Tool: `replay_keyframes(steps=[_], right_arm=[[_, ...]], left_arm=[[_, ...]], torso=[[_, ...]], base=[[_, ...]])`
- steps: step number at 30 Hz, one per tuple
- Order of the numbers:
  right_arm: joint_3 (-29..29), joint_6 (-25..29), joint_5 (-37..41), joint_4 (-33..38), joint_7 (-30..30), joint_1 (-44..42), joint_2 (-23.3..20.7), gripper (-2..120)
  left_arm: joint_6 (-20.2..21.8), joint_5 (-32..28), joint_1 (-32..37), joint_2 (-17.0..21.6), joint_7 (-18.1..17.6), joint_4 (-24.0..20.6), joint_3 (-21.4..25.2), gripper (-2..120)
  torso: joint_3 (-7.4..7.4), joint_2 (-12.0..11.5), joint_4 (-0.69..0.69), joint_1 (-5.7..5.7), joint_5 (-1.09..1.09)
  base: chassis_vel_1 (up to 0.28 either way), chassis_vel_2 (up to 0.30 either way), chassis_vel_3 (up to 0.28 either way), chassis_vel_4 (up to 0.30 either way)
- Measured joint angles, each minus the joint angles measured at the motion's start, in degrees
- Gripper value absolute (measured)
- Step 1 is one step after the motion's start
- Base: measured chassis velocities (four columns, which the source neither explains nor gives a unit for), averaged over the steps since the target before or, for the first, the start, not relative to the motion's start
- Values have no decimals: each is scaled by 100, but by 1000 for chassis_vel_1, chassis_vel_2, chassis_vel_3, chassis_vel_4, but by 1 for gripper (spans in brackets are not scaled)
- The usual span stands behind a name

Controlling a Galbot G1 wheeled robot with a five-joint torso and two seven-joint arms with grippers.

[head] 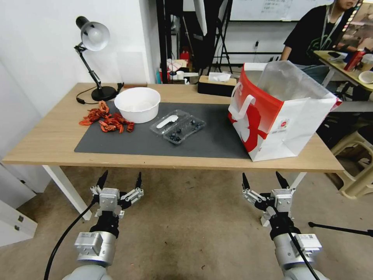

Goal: Close the takeout container lid, then place the container into the takeout bag.

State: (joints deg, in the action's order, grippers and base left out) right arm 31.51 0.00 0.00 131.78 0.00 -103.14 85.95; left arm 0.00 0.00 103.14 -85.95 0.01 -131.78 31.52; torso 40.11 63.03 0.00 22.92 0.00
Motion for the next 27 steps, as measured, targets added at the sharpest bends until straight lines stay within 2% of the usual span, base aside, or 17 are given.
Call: replay_keyframes(steps=[25,27], right_arm=[[0,-21,7,6,0,14,0,100],[26,-246,75,60,0,117,5,100]], left_arm=[[16,-14,-6,-4,0,0,-1,100],[282,-198,-82,-84,-3,-42,-23,100]], torso=[[0,0,0,0,0],[0,0,0,0,0]], base=[[0,0,0,0],[0,0,0,0]])
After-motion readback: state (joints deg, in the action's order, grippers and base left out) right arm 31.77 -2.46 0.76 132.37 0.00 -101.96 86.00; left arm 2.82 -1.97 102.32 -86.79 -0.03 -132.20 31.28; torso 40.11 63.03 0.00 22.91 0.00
